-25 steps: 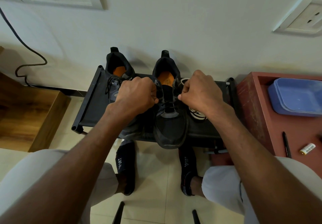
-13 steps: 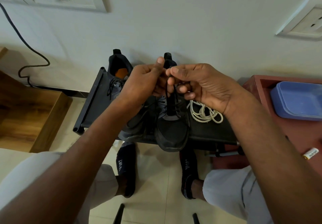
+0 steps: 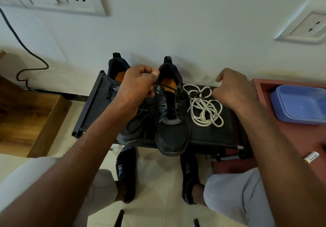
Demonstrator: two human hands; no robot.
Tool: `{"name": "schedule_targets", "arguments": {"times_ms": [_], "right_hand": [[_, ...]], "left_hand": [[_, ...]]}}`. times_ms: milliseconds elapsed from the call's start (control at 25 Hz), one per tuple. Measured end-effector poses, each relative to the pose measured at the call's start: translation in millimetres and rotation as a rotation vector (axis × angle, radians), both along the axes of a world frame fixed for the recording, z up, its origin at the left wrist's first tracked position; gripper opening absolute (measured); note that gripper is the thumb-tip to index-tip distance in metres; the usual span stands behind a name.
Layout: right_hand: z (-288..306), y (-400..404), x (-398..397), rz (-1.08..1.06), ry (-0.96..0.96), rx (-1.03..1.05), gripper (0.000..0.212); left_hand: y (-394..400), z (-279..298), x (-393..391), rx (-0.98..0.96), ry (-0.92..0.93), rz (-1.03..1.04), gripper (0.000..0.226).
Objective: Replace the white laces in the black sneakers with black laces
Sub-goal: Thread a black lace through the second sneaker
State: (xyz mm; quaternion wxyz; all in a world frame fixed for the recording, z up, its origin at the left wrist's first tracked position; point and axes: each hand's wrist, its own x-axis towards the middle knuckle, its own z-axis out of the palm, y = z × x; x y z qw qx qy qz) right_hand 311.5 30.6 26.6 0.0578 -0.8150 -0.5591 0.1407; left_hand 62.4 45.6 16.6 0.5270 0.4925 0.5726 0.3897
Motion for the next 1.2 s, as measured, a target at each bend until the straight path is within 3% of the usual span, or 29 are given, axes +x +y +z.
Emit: {"name": "schedule_targets", "arguments": {"times_ms": [80, 160, 240, 360, 480, 560, 600, 720, 800, 960, 1120, 1200], "right_hand": [[7.3, -0.5, -16.4, 0.157, 0.287, 0.046, 0.04], [14.7, -5.2, -42.8, 0.259, 0.732, -0.004, 0.031], [16.5, -8.9, -58.8, 0.295, 0.939, -0.083, 0.022], [11.8, -7.3, -50.8, 0.201, 0.862, -0.021, 0.01], [-4.5, -2.5, -31.8, 0.136, 0.4, 0.079, 0.012], [-10.4, -1.5, -28.6, 0.146, 0.284, 0.071, 0.003], [-10.6, -1.2, -29.9, 0.175, 0.32, 0.046, 0.01], [-3.6, -1.5, -41.3, 0.264, 0.707, -0.028, 0.038], [2.4, -2.9, -47.3, 0.281, 0.832, -0.024, 0.031], [1.0, -2.1, -45.5, 0.248, 0.835, 0.029, 0.005], [-2.4, -1.6, -49.6, 0.285, 0.73, 0.009, 0.021], [-4.9, -3.0, -54.6, 0.324, 0.708, 0.013, 0.013]], "left_hand": [[-3.1, -2.0, 4.4, 0.003, -0.026, -0.046, 0.016], [-5.6, -2.0, 9.4, 0.0, -0.068, -0.081, 0.015], [-5.5, -1.4, 11.0, -0.009, -0.113, -0.095, 0.017], [-4.3, -2.8, 9.7, -0.018, -0.146, -0.085, 0.014], [-5.0, -4.1, 9.2, -0.019, -0.119, -0.073, 0.009], [-5.1, -4.8, 8.8, -0.03, -0.098, -0.062, 0.01], [-4.9, -5.6, 8.4, -0.032, -0.091, -0.06, 0.01], [-6.6, -4.9, 8.1, -0.024, -0.093, -0.101, 0.015], [-8.0, -3.9, 9.1, -0.02, -0.109, -0.13, 0.018], [-6.2, -5.7, 7.1, -0.014, -0.12, -0.115, 0.011], [-5.5, -8.6, 6.2, 0.033, -0.02, -0.124, 0.007], [-7.0, -7.3, 6.8, 0.061, 0.069, -0.159, 0.012]]}}
